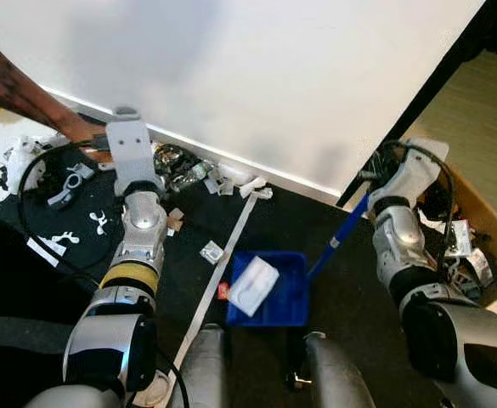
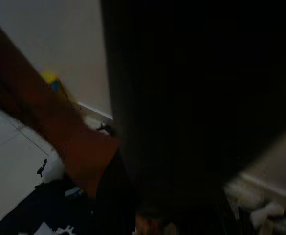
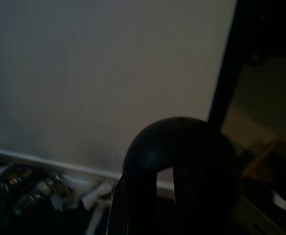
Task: Sweep floor
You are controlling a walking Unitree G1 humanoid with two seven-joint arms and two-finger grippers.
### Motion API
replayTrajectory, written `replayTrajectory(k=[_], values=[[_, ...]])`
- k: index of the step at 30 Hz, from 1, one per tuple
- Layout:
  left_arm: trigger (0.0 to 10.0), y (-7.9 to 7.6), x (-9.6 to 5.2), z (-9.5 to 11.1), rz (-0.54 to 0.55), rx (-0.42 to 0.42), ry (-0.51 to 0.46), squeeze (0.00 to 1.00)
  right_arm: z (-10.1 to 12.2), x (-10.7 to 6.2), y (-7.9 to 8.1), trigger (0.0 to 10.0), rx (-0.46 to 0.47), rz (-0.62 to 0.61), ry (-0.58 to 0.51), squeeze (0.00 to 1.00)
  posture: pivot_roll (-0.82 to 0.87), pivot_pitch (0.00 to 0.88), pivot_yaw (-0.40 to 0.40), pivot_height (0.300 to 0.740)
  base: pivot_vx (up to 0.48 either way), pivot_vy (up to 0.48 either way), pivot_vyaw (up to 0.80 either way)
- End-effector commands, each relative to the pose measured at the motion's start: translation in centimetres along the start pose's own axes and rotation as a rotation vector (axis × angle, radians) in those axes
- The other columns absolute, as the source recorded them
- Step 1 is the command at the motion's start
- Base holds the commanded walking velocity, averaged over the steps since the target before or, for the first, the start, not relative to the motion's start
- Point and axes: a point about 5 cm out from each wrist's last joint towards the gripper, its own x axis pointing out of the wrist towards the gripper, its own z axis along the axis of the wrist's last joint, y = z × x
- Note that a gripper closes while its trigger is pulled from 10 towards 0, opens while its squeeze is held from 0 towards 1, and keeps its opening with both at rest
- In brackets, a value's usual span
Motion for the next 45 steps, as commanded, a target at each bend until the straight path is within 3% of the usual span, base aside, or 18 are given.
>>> replayTrajectory(k=[1, 9, 16, 26, 33, 40, 43, 45], values=[[10.0, -0.7, -1.3, -2.4, -0.040, 0.033, 0.101, 0.00, -0.4, -0.3, -0.7, 10.0, -0.006, -0.021, 0.012, 0.00, 0.07, 0.275, -0.056, 0.740, 0.000, 0.000, 0.00], [10.0, -0.3, -1.2, -2.7, -0.012, 0.030, 0.117, 0.00, 0.0, -0.5, -2.5, 10.0, -0.027, -0.068, -0.018, 0.00, 0.05, 0.267, -0.054, 0.740, 0.000, 0.000, 0.00], [10.0, -1.4, -1.6, -3.1, -0.016, 0.029, 0.136, 0.00, -0.2, -0.7, -3.0, 10.0, -0.055, -0.081, -0.011, 0.00, 0.04, 0.261, -0.056, 0.740, 0.000, 0.000, 0.00], [10.0, -5.8, -2.3, -1.9, -0.102, -0.042, 0.118, 0.00, -1.4, -1.4, -1.4, 10.0, -0.069, 0.000, 0.022, 0.00, 0.03, 0.251, -0.057, 0.740, 0.000, 0.000, 0.00], [10.0, -7.8, -2.5, -0.7, -0.135, -0.077, 0.074, 0.00, -1.8, -1.7, -0.7, 10.0, -0.069, 0.024, 0.023, 0.00, 0.02, 0.245, -0.054, 0.740, 0.000, 0.000, 0.00], [10.0, -6.8, -1.6, 0.3, -0.144, -0.063, 0.008, 0.00, -1.8, -1.7, -0.6, 10.0, -0.066, 0.030, 0.021, 0.00, 0.02, 0.241, -0.053, 0.740, 0.000, 0.000, 0.00], [10.0, -4.5, -0.8, 0.7, -0.085, -0.001, -0.051, 0.00, -1.8, -1.7, -0.7, 10.0, -0.067, 0.029, 0.019, 0.00, 0.03, 0.238, -0.059, 0.740, 0.000, 0.000, 0.00], [10.0, -3.9, -0.6, 0.7, -0.069, 0.015, -0.061, 0.00, -1.8, -1.7, -0.7, 10.0, -0.068, 0.029, 0.019, 0.00, 0.03, 0.236, -0.061, 0.740, 0.000, 0.000, 0.00]])
